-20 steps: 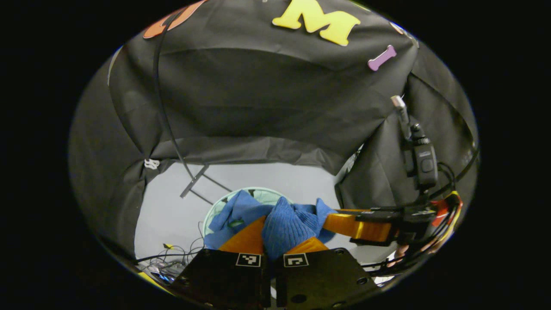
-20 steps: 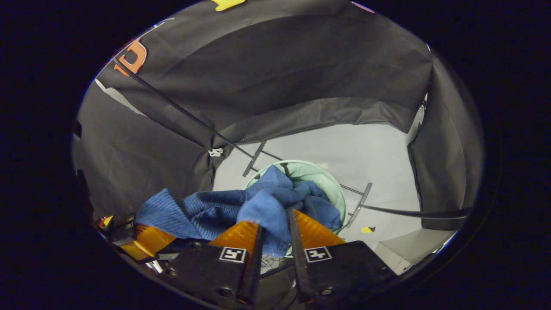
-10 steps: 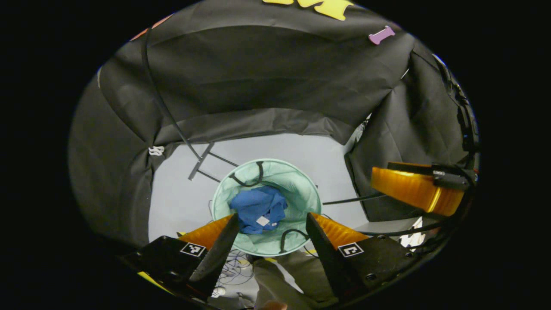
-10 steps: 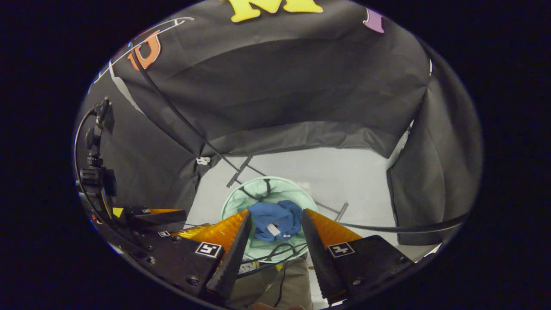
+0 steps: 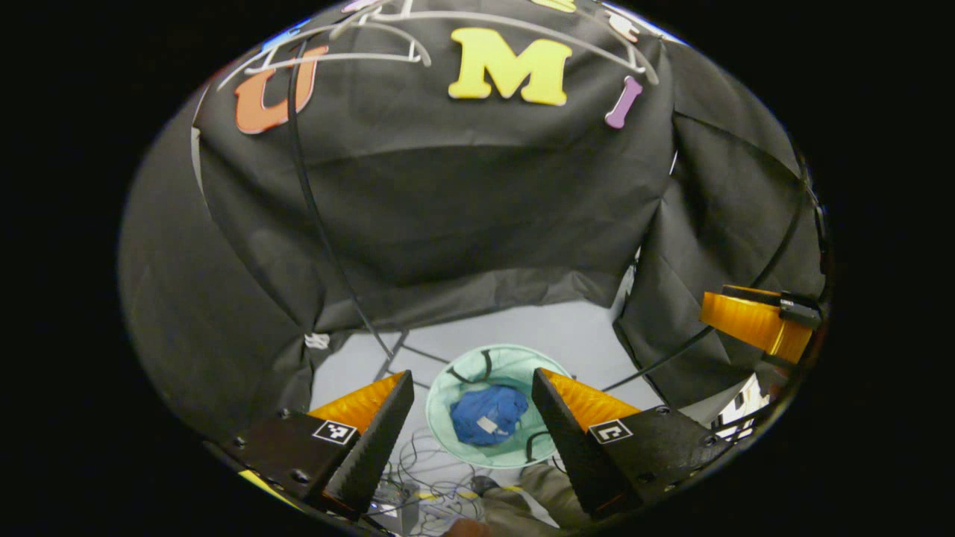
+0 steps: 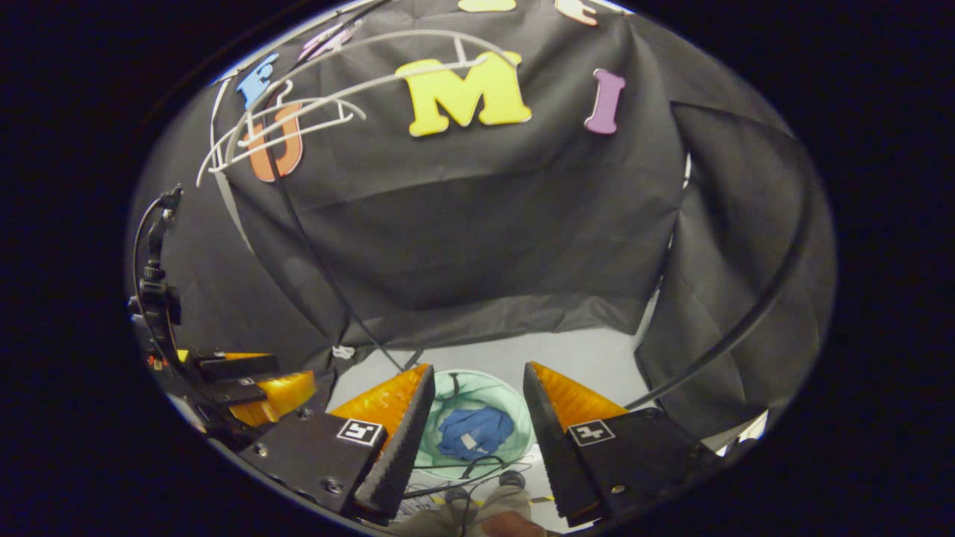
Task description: Grasp the clothes on the hanger with both hands and then place them into the laundry hamper below.
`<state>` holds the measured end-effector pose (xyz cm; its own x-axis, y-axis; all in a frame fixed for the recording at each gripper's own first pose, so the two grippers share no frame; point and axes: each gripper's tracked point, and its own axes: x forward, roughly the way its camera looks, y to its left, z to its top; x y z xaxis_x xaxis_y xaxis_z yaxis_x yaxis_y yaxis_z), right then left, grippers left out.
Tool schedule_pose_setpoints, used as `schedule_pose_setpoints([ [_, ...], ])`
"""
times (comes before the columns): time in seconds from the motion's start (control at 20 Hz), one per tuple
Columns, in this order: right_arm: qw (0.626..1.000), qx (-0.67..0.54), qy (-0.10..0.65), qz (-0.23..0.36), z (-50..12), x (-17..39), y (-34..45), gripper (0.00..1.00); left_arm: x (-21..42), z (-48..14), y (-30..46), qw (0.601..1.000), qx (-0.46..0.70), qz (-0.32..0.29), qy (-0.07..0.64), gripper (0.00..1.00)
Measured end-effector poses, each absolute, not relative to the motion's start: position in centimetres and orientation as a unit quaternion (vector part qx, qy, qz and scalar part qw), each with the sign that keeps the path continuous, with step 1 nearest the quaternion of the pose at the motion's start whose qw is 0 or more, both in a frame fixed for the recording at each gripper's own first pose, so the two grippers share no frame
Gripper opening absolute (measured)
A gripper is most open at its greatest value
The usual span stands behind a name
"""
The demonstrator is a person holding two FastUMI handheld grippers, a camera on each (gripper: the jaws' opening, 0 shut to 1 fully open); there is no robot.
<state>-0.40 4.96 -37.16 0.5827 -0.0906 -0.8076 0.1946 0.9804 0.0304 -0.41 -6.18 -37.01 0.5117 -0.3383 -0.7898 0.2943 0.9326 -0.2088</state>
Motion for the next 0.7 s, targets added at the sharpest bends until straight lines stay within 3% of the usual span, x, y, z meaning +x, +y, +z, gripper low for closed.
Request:
schedule_pose_setpoints([
  [0.5, 0.953, 0.024, 0.291, -0.085, -22.8, -3.2, 2.0, 0.77, -1.4, -19.7, -1.7, 0.955, -0.028, -0.132, 0.265, 1.00],
  [0.6, 0.960, 0.018, 0.269, -0.071, -20.3, -4.8, 1.4, 0.77, -3.1, -15.4, -2.0, 0.966, -0.028, -0.122, 0.224, 0.92],
  [0.7, 0.968, 0.013, 0.243, -0.056, -17.4, -6.6, 0.8, 0.80, -4.7, -11.5, -2.3, 0.977, -0.035, -0.111, 0.181, 0.92],
])
